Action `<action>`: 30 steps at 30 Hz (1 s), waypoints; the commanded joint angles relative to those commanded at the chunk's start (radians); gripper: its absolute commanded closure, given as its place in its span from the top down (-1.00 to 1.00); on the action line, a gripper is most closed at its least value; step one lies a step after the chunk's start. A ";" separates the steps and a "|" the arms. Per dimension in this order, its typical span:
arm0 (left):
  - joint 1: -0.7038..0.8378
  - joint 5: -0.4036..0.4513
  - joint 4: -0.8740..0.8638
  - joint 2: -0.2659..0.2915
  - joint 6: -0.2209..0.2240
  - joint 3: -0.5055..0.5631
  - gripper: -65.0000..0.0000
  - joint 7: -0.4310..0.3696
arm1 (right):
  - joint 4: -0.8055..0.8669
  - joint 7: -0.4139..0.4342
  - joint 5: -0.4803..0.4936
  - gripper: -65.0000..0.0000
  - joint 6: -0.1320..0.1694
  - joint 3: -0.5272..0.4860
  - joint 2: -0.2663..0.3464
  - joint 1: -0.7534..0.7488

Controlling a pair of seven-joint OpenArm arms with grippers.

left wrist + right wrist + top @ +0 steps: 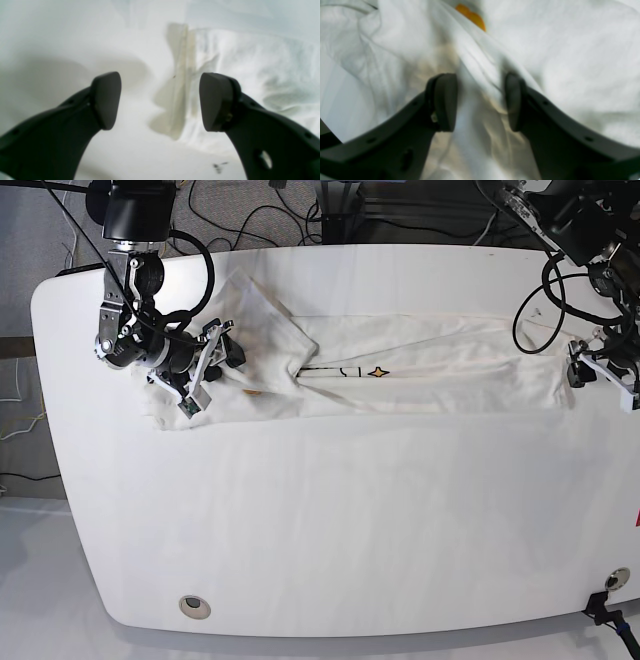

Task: Fold the T-shirt properly
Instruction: 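Grasp the strip's end with the left gripper and lift it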

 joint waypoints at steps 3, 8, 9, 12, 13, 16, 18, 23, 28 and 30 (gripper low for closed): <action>-0.002 -0.021 -0.064 0.000 0.000 0.021 0.43 0.000 | 0.000 0.000 0.000 -0.09 0.000 0.000 0.000 0.000; -0.002 -0.021 -0.121 0.000 0.000 0.028 0.43 0.000 | 0.000 0.000 0.000 -0.09 0.000 0.000 0.000 0.000; -0.002 -0.021 -0.123 0.000 0.000 0.028 0.43 0.000 | 0.000 0.000 0.000 -0.09 0.000 0.000 0.000 0.000; 0.008 -0.021 -0.124 0.000 0.000 0.029 0.43 0.000 | 0.000 0.000 0.000 -0.09 0.000 0.000 0.000 0.000; 0.015 -0.021 -0.124 0.002 0.000 0.031 0.43 0.000 | 0.000 0.000 0.000 -0.09 0.000 0.000 0.000 0.000; 0.032 -0.021 -0.124 0.003 0.000 0.072 0.43 0.000 | 0.000 0.000 0.000 -0.09 0.000 -0.002 0.000 0.000; 0.040 -0.021 -0.124 0.018 0.000 0.095 0.43 0.000 | 0.000 0.000 0.000 -0.09 0.000 -0.002 0.000 0.002; 0.041 -0.021 -0.124 0.044 0.000 0.104 0.39 0.000 | 0.000 0.000 0.000 -0.09 0.000 -0.002 0.000 0.000; 0.038 -0.021 -0.124 0.044 0.000 0.106 -0.26 0.000 | 0.000 0.000 0.000 -0.09 0.000 -0.002 0.000 0.000; 0.037 -0.021 -0.124 0.044 0.000 0.106 -0.56 0.000 | 0.000 0.000 0.000 -0.09 0.000 -0.002 0.000 0.000</action>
